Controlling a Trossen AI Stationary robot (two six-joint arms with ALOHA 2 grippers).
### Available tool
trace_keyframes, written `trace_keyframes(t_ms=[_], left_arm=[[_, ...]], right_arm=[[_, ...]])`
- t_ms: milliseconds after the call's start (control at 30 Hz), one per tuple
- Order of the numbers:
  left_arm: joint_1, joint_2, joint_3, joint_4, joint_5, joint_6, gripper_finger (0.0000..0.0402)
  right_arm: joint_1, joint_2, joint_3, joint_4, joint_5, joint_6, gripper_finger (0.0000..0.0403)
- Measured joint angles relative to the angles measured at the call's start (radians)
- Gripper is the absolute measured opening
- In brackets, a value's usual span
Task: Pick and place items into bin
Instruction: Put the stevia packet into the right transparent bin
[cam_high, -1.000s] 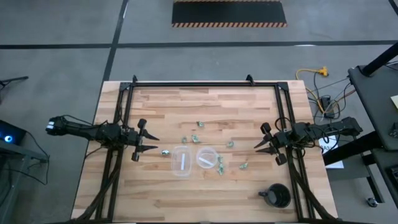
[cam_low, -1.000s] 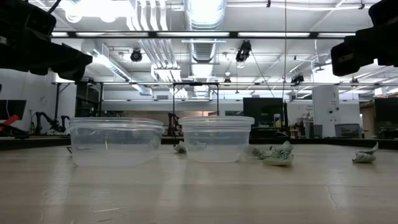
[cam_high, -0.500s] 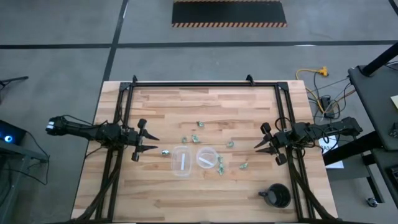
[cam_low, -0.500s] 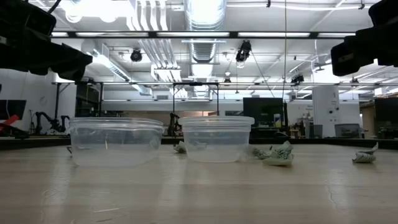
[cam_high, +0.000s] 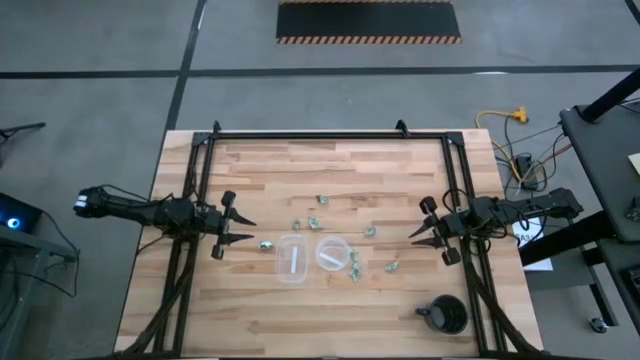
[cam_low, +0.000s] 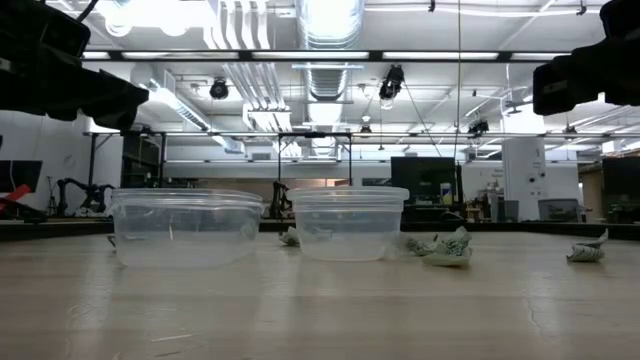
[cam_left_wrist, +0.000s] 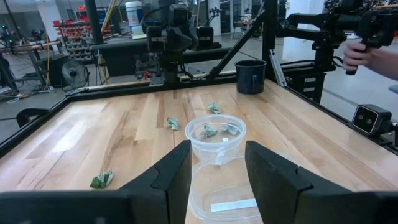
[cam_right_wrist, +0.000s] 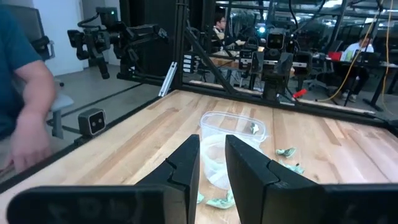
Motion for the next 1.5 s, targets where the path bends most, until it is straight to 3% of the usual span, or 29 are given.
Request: trace_keyframes(t_ms=[267, 400, 567, 667, 967, 1167, 1333, 1433, 1500], left_arm=[[0.0, 0.0, 0.0, 0.0, 0.0, 0.0, 0.0135], [0.0, 0.0, 0.0, 0.0, 0.0, 0.0, 0.0135], [0.0, 0.0, 0.0, 0.0, 0.0, 0.0, 0.0135], [0.0, 0.0, 0.0, 0.0, 0.0, 0.0, 0.0135], [0.0, 0.0, 0.0, 0.0, 0.0, 0.0, 0.0135], [0.0, 0.0, 0.0, 0.0, 0.0, 0.0, 0.0135], [0.0, 0.0, 0.0, 0.0, 0.0, 0.0, 0.0135], [0.0, 0.0, 0.0, 0.0, 0.0, 0.0, 0.0135], [0.0, 0.0, 0.0, 0.0, 0.0, 0.0, 0.0135]], right_arm=[[0.0, 0.0, 0.0, 0.021, 0.0, 0.151, 0.0068], [-0.002, -0.001, 0.0, 0.178, 0.021, -0.034, 0.0068], [-0.002, -0.001, 0.0, 0.529, 0.265, -0.387, 0.0068], [-0.002, -0.001, 0.001, 0.704, 0.349, -0.425, 0.0068], [-0.002, 0.007, 0.0, 1.025, 0.151, -0.176, 0.0068], [-0.002, 0.057, 0.012, 1.009, 0.153, -0.206, 0.0068], [-0.002, 0.173, 0.121, 0.959, 0.152, -0.186, 0.0068], [-0.002, 0.253, 0.243, 0.721, 0.181, -0.202, 0.0068], [-0.002, 0.312, 0.366, 0.444, 0.243, -0.183, 0.0068]])
